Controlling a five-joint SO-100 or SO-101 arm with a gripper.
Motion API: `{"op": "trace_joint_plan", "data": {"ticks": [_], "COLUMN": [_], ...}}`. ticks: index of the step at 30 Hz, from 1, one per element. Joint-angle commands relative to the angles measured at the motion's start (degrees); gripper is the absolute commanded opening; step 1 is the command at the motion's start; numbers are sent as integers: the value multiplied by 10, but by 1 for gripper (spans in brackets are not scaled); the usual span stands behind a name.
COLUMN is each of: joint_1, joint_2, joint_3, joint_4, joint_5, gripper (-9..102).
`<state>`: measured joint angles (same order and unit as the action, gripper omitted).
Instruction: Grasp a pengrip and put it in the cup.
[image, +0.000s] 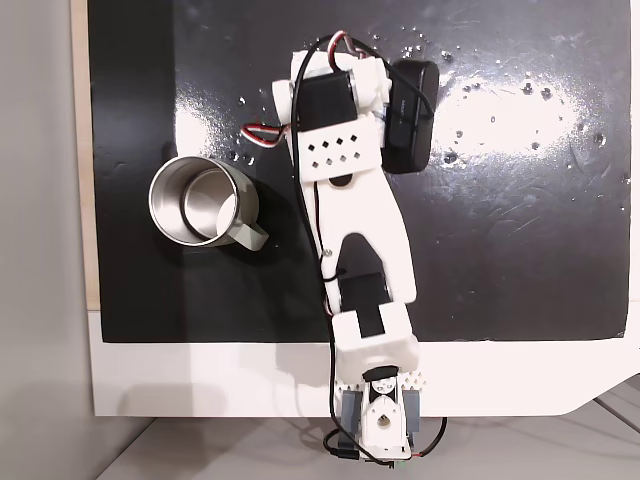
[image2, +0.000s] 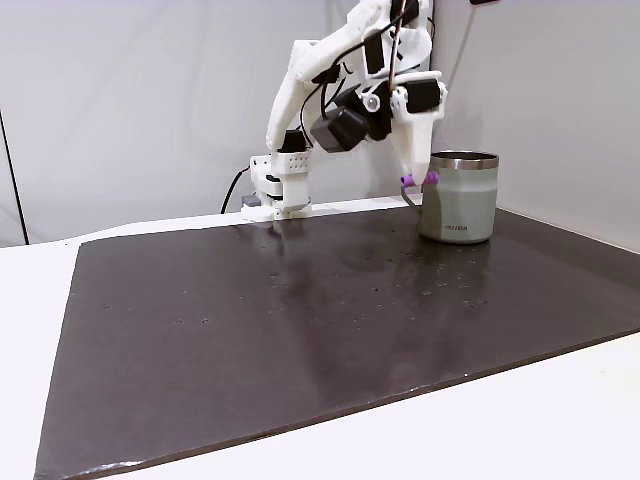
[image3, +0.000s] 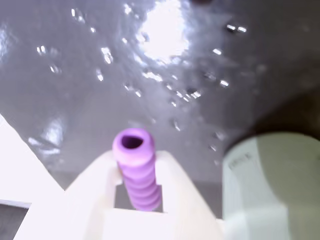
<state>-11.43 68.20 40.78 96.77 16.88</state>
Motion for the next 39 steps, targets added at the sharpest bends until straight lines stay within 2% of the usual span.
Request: {"op": "trace_joint_plan", "data": {"ticks": [1, 11, 24, 32, 33, 36, 39], "joint_1": [-22, -119, -271, -294, -293, -293, -293], "joint_2": [111, 265, 249, 240, 240, 243, 244], "joint_3": [57, 221, 214, 219, 220, 227, 228], "joint_4": [4, -6, -67, -75, -75, -70, -67], "joint_5": [-10, -16, -13, -13, -13, -11, -6], "gripper": [0, 0, 0, 0, 2, 30, 36]}}
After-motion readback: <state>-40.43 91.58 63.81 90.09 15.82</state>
